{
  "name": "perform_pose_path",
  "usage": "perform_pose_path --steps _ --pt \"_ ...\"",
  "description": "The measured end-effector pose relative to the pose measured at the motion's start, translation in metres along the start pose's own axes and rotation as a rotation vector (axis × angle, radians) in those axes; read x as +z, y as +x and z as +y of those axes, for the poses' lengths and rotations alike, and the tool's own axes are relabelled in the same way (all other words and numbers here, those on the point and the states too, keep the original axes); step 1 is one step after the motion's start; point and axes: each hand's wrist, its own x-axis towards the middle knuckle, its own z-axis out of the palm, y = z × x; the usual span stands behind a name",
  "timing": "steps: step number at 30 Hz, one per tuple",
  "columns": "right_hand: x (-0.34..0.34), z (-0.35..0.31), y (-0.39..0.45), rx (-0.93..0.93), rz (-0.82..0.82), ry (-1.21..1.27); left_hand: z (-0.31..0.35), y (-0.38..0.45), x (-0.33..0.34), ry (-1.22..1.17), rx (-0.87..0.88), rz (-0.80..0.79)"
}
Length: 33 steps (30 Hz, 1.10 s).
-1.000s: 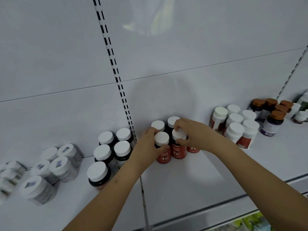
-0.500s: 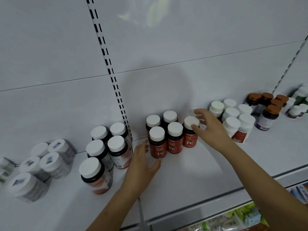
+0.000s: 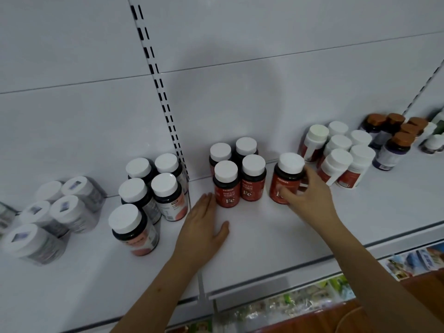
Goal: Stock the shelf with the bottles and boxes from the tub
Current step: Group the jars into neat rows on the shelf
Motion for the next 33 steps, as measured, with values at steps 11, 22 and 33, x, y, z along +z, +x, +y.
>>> perform_pose_path --steps 11,22,33 --pt "0.024 -0.045 -0.069 -0.139 0.006 0.128 -0.001 0.001 0.004 0.04 0.01 -0.038" --pt "0.079 -0.041 -0.076 -0.033 -0.118 0.09 -0.006 -0.009 0.0 0.045 0.027 -0.116" --pt "0.053 -0.05 -0.101 0.096 -0.105 -0.179 -0.003 -0.048 -0.023 -0.26 0.171 0.057"
